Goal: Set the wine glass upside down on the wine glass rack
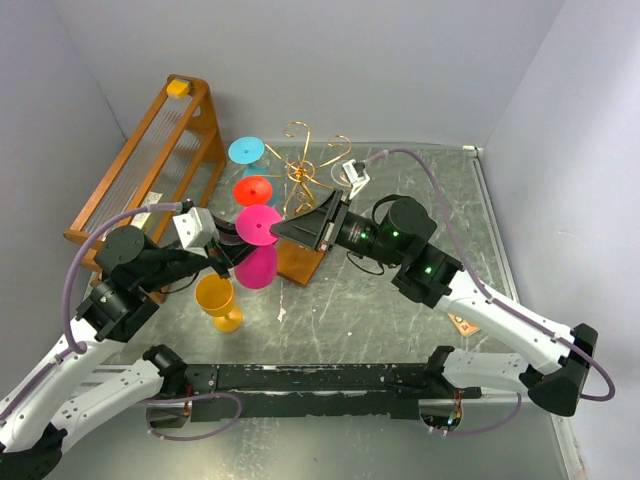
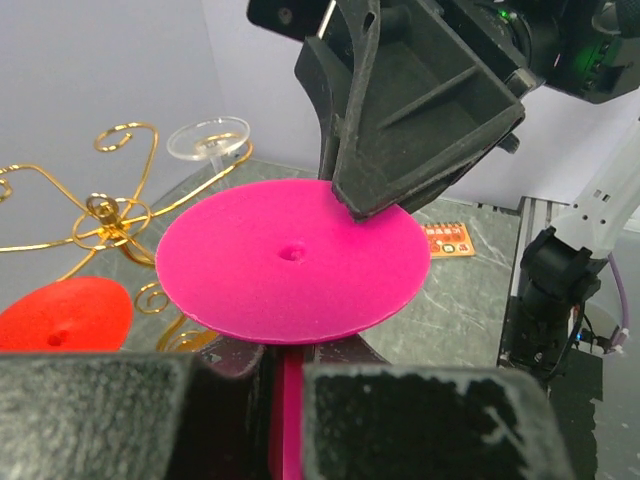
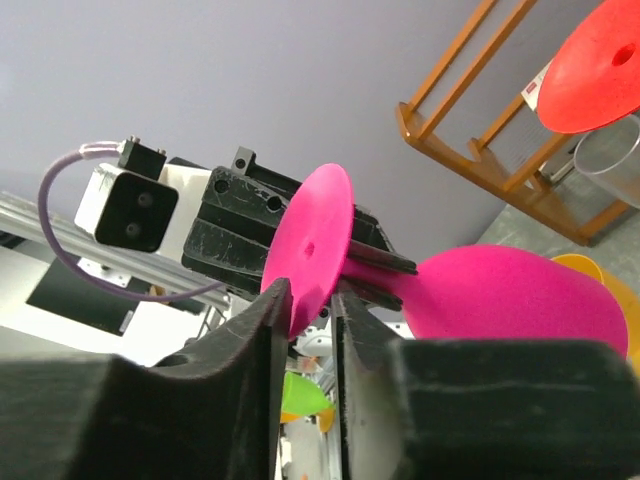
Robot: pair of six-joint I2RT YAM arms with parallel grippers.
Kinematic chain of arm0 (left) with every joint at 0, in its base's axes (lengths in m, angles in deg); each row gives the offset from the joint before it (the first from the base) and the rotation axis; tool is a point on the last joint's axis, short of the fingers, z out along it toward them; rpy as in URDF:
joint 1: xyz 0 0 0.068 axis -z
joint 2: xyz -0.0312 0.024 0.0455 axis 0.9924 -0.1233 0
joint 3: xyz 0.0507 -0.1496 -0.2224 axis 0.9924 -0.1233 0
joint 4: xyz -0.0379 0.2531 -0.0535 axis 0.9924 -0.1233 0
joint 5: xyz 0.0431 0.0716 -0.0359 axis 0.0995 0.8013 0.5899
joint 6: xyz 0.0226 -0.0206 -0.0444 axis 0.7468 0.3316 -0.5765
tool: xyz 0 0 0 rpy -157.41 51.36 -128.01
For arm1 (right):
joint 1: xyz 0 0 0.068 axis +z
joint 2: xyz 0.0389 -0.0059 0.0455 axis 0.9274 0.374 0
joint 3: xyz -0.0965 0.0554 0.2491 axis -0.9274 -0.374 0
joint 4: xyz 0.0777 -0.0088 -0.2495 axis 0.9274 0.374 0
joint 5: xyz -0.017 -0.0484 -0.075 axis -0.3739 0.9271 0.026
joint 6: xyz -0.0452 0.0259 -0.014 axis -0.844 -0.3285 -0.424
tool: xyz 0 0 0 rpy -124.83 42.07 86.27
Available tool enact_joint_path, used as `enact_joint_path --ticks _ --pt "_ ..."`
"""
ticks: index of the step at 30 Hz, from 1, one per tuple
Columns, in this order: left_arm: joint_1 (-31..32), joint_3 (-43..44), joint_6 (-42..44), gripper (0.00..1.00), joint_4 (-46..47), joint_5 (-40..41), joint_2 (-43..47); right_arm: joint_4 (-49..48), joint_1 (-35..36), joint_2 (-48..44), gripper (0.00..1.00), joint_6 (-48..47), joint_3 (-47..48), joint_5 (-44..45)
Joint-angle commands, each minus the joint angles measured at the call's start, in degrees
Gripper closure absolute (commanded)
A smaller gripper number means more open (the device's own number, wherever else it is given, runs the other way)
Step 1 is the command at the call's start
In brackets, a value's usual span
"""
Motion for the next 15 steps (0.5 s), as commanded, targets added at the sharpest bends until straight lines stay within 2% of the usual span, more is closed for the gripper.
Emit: enact_joint_path --ticks 1,3,4,8,12,15 --pt "0.2 -0.1 0.5 0.93 1.3 -2.6 -0.4 1.0 0.2 1.4 0.85 4.3 1.3 -3.8" --pt "0.2 -0.1 0.7 0.93 0.9 -2.9 -0.6 2.3 0.2 1.3 0.98 5.9 1.4 -3.8" --pt "0.2 -0.1 0.6 0.93 0.9 -2.8 -0.5 3.4 0.3 1.2 1.0 6.4 1.7 -3.3" --pt "0.2 0.2 0.0 0.91 0.4 -3.1 -0.7 9.8 0.2 0.3 1.0 8.0 3.4 -0.6" --pt "0.2 0.2 -1.4 0.72 -0.4 -3.0 -0.6 15.9 0.2 -0.1 1.0 9.3 5.7 1.1" --pt "0.2 -0.2 -2.0 0.5 -1.4 -1.7 0.0 19.5 0.2 -0.7 1.0 9.2 7.1 2.5"
